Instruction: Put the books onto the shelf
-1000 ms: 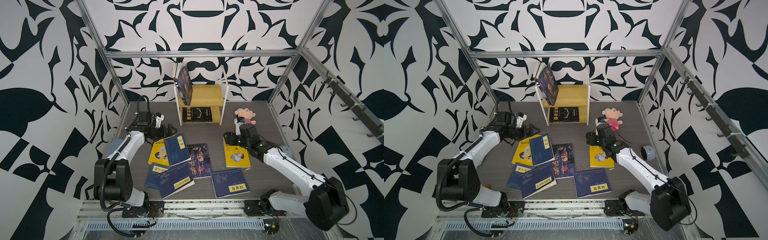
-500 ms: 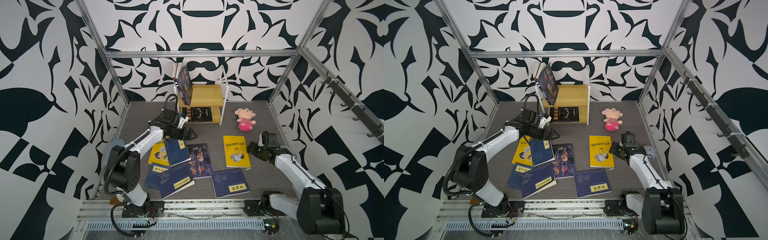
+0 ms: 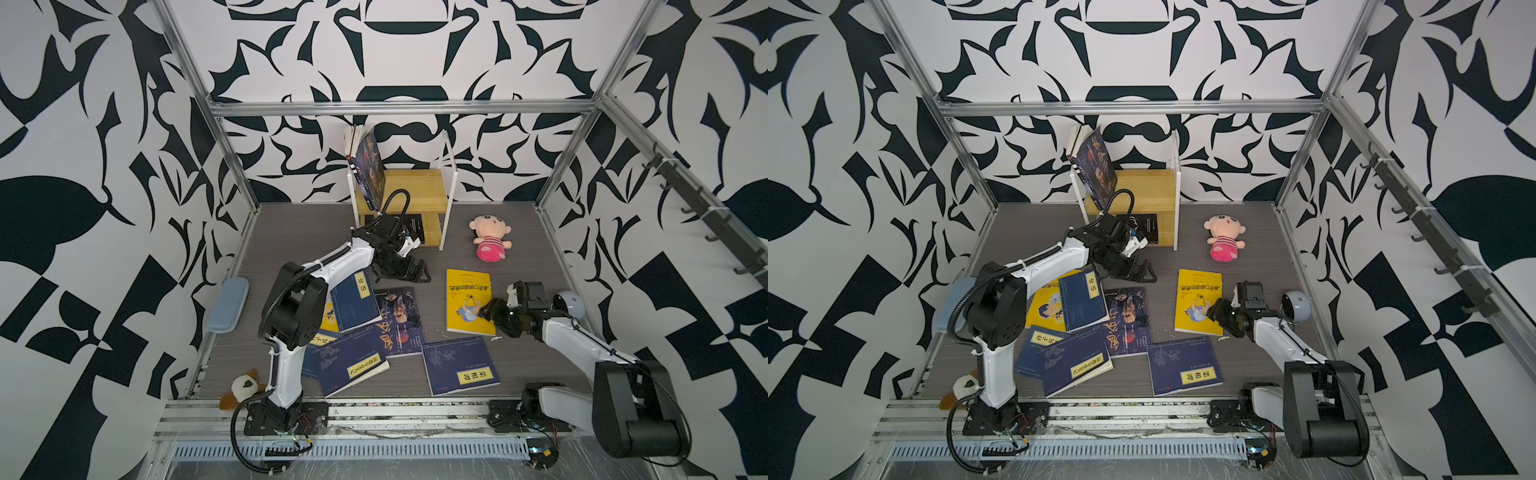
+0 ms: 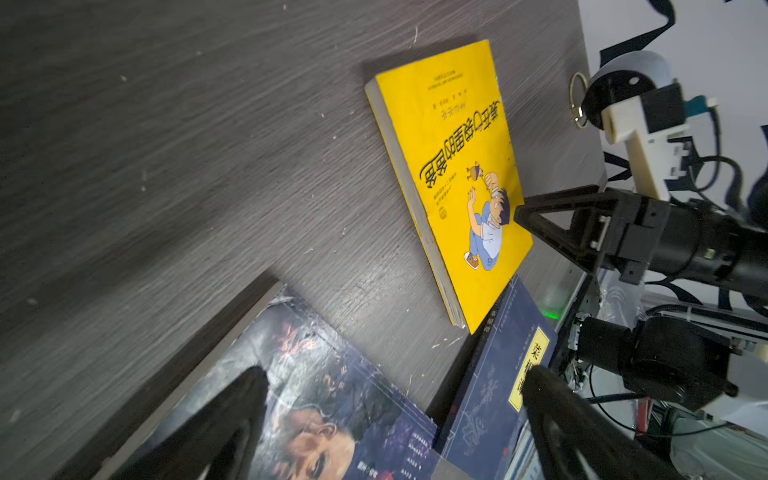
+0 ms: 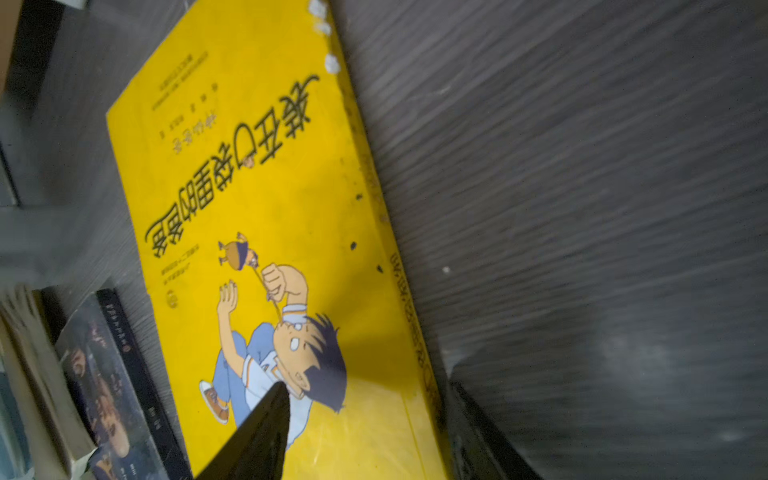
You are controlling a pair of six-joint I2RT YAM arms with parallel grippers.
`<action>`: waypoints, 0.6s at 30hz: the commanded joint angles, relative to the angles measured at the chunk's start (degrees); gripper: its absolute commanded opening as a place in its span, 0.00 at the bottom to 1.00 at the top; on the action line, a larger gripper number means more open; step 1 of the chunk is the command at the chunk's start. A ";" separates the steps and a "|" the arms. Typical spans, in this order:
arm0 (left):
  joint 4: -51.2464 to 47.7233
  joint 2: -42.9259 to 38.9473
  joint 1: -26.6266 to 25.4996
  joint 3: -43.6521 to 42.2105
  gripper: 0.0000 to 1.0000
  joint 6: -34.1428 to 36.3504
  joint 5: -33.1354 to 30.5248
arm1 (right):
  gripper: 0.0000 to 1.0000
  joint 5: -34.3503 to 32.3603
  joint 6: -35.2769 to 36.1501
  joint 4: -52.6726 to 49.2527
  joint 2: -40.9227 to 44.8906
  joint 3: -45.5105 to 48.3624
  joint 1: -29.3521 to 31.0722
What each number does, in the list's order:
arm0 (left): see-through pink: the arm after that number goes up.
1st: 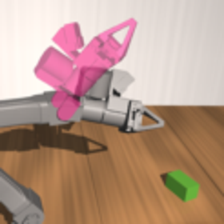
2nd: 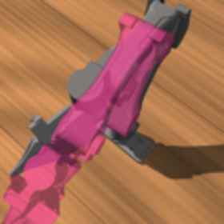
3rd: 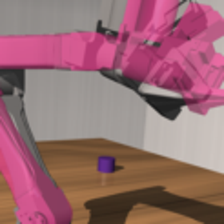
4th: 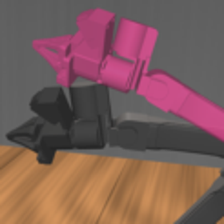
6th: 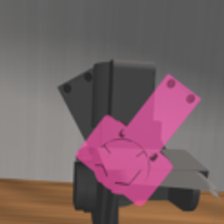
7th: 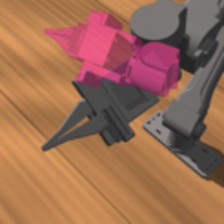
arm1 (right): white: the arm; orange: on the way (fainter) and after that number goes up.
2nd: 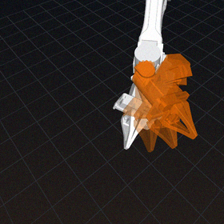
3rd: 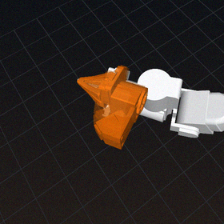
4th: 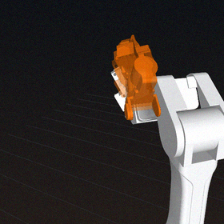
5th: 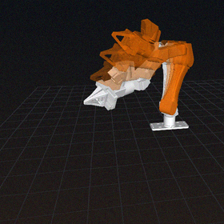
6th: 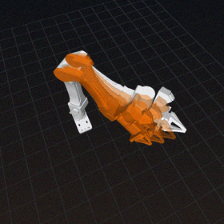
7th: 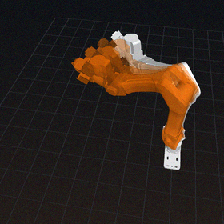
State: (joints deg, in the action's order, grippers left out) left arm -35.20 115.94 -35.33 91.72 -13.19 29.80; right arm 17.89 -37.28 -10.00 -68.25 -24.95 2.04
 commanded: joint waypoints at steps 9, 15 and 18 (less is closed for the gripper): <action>-8.03 11.75 -2.12 14.04 0.88 -1.30 2.76 | 0.61 -3.96 -9.70 4.23 6.13 3.51 7.87; -10.55 17.20 -4.56 20.01 0.83 1.30 1.67 | 0.61 -4.93 -12.83 5.20 8.99 5.32 2.69; -11.21 19.90 -5.39 22.63 0.70 2.50 1.40 | 0.60 -4.26 -15.24 9.13 8.00 6.97 1.74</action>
State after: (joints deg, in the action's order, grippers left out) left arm -42.76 133.45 -40.03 111.74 -12.10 31.03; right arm 14.31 -49.36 -4.23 -59.94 -19.46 4.23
